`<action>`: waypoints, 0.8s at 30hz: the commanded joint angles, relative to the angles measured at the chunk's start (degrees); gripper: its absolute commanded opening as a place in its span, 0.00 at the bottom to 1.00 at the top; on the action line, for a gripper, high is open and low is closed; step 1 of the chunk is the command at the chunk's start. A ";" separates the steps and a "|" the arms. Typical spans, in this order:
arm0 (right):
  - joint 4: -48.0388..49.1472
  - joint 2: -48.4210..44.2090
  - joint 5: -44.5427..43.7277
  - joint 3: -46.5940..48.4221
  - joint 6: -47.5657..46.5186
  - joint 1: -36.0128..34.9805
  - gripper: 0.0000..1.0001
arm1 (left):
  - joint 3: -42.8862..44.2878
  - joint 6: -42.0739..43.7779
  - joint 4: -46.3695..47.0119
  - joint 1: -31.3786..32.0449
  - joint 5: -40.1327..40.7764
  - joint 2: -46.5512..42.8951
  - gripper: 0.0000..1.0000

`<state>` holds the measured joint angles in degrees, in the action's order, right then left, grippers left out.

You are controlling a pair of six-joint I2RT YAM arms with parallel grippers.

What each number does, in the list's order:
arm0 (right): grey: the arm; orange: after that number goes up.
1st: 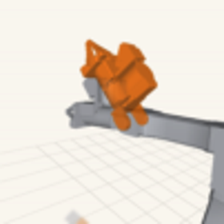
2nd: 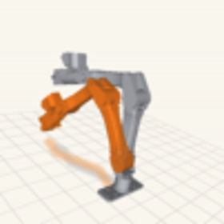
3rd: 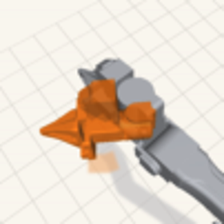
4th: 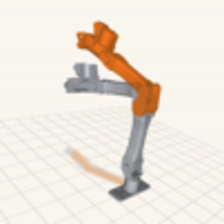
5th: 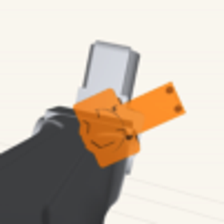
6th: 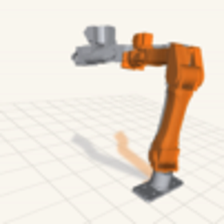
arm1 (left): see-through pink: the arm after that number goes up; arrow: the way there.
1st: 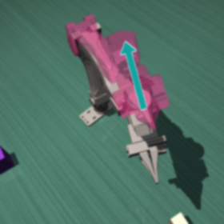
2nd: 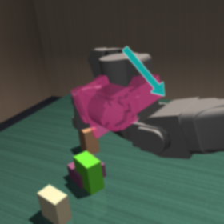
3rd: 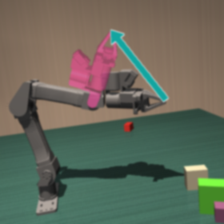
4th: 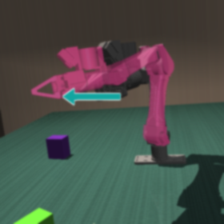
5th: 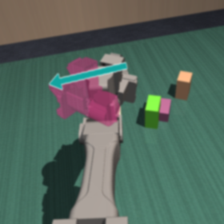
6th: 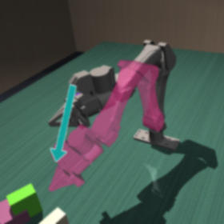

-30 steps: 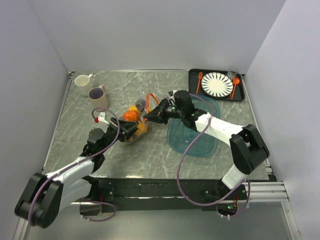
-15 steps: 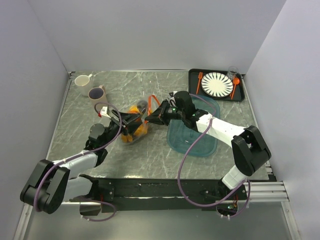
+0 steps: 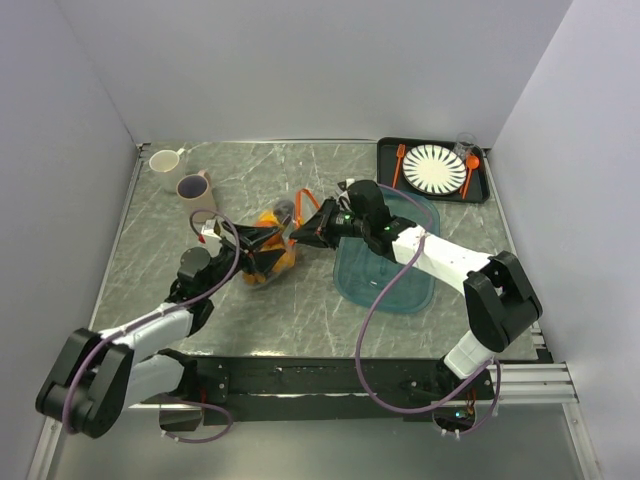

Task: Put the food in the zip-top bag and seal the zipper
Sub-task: Zip the zipper food storage bag at the center of the board.

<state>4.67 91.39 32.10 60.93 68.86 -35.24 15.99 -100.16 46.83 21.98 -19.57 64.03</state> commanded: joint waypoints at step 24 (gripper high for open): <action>-1.06 -4.29 -2.39 1.83 -4.08 -2.20 0.02 | 1.59 -7.77 16.11 3.34 0.33 13.58 0.01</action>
<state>1.56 90.43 30.30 60.97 65.45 -37.15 17.02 -110.04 62.39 24.95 -18.22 80.20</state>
